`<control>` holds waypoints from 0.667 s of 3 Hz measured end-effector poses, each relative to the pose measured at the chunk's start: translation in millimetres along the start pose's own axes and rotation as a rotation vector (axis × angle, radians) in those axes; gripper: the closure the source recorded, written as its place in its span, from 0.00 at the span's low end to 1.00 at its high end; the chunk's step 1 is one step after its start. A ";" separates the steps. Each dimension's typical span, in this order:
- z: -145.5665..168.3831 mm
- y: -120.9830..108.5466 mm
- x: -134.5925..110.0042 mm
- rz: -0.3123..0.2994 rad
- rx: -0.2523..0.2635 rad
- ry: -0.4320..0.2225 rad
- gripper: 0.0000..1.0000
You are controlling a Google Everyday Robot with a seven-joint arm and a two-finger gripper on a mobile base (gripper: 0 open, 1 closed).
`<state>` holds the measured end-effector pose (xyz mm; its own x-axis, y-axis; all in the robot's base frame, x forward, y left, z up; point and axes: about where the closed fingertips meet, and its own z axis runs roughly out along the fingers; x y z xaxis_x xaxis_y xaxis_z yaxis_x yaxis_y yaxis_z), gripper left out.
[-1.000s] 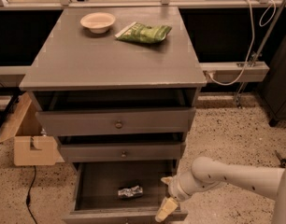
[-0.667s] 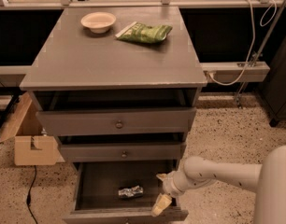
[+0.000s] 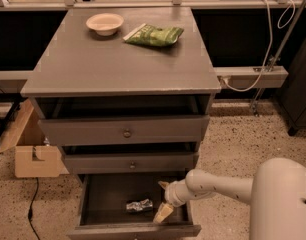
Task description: Pick redbull can from bottom drawer and place on counter
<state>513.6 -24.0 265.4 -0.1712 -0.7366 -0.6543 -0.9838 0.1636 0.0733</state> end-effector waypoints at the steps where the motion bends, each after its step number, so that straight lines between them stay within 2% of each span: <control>1: 33.1 -14.8 1.9 -0.030 -0.001 -0.015 0.00; 2: 60.7 -24.3 -1.5 -0.061 -0.005 -0.024 0.00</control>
Offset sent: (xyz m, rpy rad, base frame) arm 0.0449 0.0580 -0.0679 0.0287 -0.0694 0.0750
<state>541.0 12.9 218.9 -0.1097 -0.7292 -0.6754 -0.9926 0.1154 0.0366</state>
